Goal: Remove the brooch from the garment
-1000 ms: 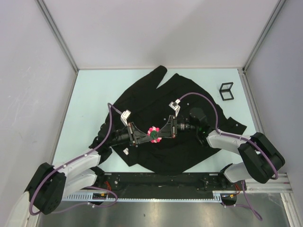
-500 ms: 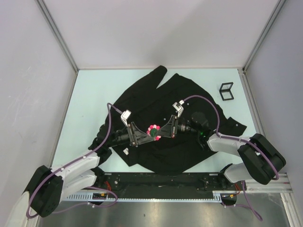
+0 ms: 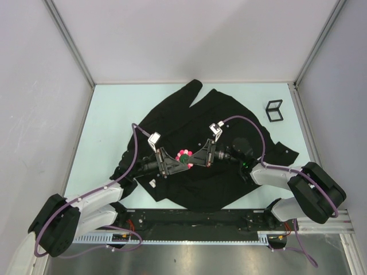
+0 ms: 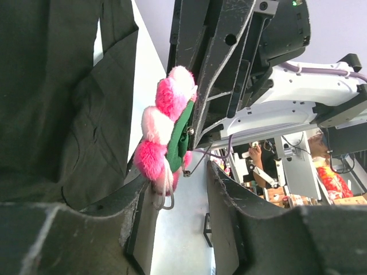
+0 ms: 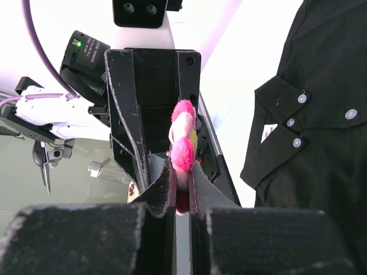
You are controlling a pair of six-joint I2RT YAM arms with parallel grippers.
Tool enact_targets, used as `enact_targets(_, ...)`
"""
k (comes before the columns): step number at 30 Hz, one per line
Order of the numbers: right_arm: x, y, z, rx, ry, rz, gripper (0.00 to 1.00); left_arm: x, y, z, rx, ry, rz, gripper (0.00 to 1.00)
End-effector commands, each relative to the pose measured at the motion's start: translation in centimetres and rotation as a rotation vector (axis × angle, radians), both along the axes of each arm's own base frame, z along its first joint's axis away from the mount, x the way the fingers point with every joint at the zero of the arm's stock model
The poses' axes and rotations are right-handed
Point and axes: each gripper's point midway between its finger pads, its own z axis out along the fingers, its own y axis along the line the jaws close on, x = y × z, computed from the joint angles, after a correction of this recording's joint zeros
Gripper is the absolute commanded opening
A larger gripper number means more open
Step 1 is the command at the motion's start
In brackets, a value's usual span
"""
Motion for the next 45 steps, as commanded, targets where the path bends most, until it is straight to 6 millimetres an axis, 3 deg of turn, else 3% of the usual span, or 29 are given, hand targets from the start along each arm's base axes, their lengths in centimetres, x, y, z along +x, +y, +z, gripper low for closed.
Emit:
enact_targets(1, -0.2, -0.1, 1.4, 0.045, -0.062, -0.001, 0.0, -0.1, 0.0, 2.0, -0.072, -0.063, 0.005, 0.42)
enact_targets(16, -1.1, -0.9, 1.8, 0.087, -0.087, 0.05, 0.0, -0.5, 0.5, 2.3, -0.111, -0.063, 0.009, 0.36)
enact_targets(22, -1.2, -0.8, 1.6, 0.08, -0.089, 0.049, 0.0, -0.3, 0.4, 2.4, -0.111, -0.058, 0.01, 0.42)
enact_targets(32, -1.0, -0.6, 1.6, 0.055, -0.115, 0.022, 0.0, 0.5, 0.3, 2.4, -0.076, -0.053, 0.04, 0.42)
enact_targets(45, -1.5, -0.5, 1.6, 0.043, -0.136, 0.041, 0.0, 0.5, 0.2, 2.0, -0.072, -0.037, 0.034, 0.33)
